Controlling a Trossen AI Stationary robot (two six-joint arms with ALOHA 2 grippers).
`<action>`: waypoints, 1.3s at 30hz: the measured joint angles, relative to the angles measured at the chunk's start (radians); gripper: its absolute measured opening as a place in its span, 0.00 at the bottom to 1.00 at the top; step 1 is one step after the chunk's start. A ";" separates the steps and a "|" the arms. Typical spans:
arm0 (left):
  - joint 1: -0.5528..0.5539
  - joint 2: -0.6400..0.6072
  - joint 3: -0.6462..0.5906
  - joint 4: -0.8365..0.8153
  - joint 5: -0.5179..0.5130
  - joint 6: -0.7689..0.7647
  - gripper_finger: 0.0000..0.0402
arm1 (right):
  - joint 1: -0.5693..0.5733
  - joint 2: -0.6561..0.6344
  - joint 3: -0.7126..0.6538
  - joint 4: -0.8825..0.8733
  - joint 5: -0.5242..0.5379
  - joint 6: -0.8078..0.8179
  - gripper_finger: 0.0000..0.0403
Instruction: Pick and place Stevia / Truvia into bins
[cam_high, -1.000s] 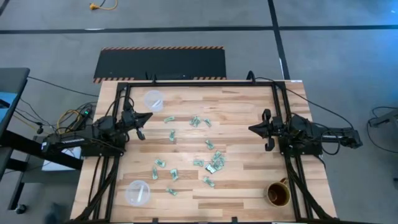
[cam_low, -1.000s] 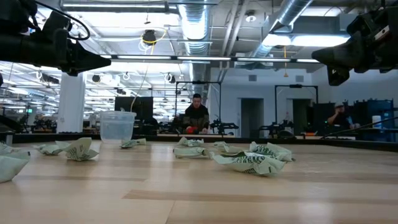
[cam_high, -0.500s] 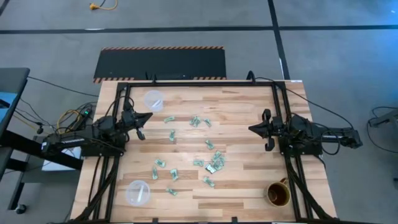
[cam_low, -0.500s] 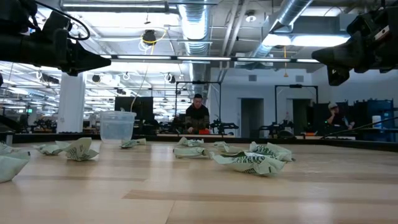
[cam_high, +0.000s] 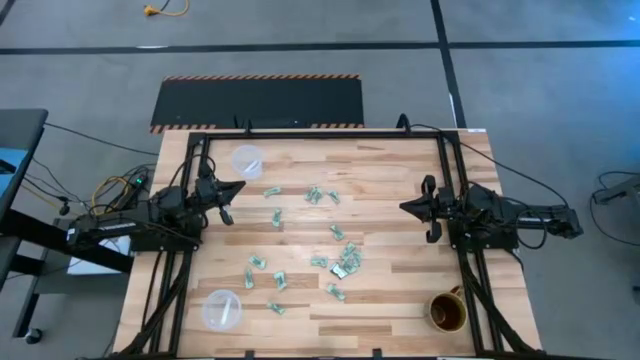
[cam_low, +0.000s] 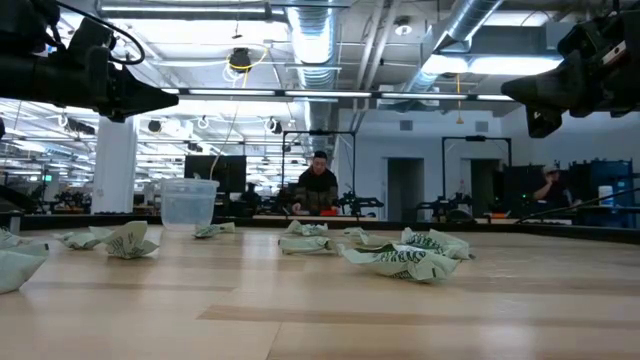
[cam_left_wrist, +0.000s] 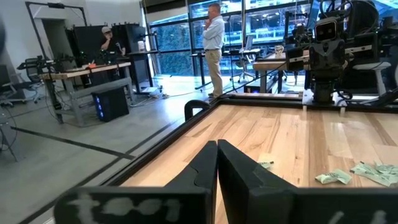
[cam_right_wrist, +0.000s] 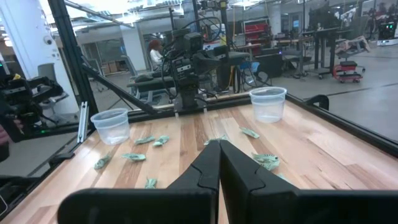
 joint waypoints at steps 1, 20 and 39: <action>0.000 0.000 0.000 0.001 0.000 0.000 0.00 | 0.000 0.000 0.000 0.000 0.000 0.000 0.00; 0.000 0.004 0.000 0.385 0.370 -0.526 0.00 | 0.000 0.000 0.000 0.244 0.001 0.035 0.00; 0.049 0.651 0.289 0.479 0.591 -0.264 0.04 | 0.001 0.000 0.000 0.386 0.000 0.073 0.00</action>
